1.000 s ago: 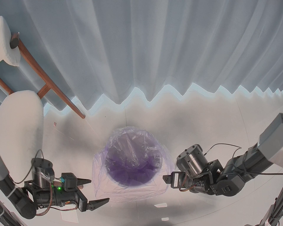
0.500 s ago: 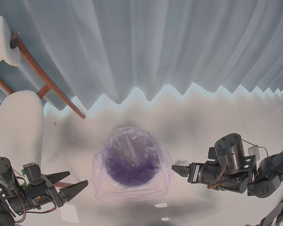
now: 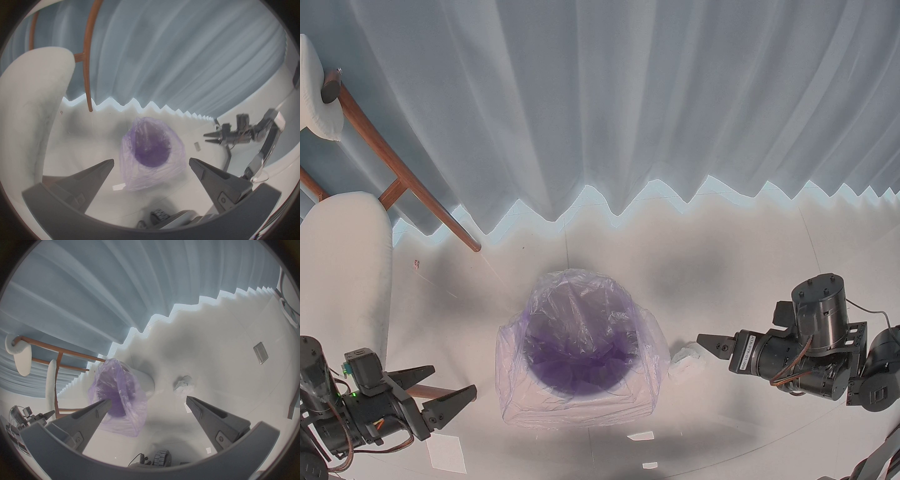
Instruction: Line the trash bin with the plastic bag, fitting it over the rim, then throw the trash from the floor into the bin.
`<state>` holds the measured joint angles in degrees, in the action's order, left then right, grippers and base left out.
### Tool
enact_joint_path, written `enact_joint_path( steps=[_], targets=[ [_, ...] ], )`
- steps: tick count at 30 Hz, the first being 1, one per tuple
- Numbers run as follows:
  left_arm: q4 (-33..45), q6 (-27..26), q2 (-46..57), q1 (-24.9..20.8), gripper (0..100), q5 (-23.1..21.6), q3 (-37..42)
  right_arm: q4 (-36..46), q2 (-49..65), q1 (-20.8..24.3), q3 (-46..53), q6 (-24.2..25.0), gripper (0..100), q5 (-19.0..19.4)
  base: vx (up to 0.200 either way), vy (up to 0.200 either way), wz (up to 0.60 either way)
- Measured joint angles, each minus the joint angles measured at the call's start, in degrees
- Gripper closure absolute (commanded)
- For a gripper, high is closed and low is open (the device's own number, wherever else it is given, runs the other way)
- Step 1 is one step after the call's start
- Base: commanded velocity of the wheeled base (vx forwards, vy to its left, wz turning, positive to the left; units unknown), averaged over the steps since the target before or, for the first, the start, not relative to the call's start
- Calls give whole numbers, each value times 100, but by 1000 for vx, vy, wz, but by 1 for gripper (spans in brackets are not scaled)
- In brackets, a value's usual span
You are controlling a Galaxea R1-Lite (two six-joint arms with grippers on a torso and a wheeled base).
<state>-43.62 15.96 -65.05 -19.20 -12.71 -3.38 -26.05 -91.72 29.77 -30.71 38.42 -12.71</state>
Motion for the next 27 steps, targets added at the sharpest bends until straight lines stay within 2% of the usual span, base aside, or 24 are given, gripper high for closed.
enact_joint_path(
  steps=[4, 11, 17, 20, 27],
  targets=[
    [148, -386, -610, 32, 0, 289, -356, -22, 90, -117, 76, -238, 0, -22, 0, 0, 0],
    [302, -822, -1907, -183, 0, 1373, -1357, -38, 265, -212, 137, -495, 0, -156, 0, 0, 0],
    [339, -1279, -2899, -430, 0, 2048, -2205, -33, 383, -254, 172, -556, 0, -208, 0, 0, 0],
    [352, -1437, -3266, -516, 0, 2226, -2432, -30, 446, -265, 257, -572, 0, -219, 0, 0, 0],
    [336, -1518, -3850, -588, 0, 2281, -2660, -38, 562, -273, 340, -553, 0, -223, 0, 0, 0]
  ],
)
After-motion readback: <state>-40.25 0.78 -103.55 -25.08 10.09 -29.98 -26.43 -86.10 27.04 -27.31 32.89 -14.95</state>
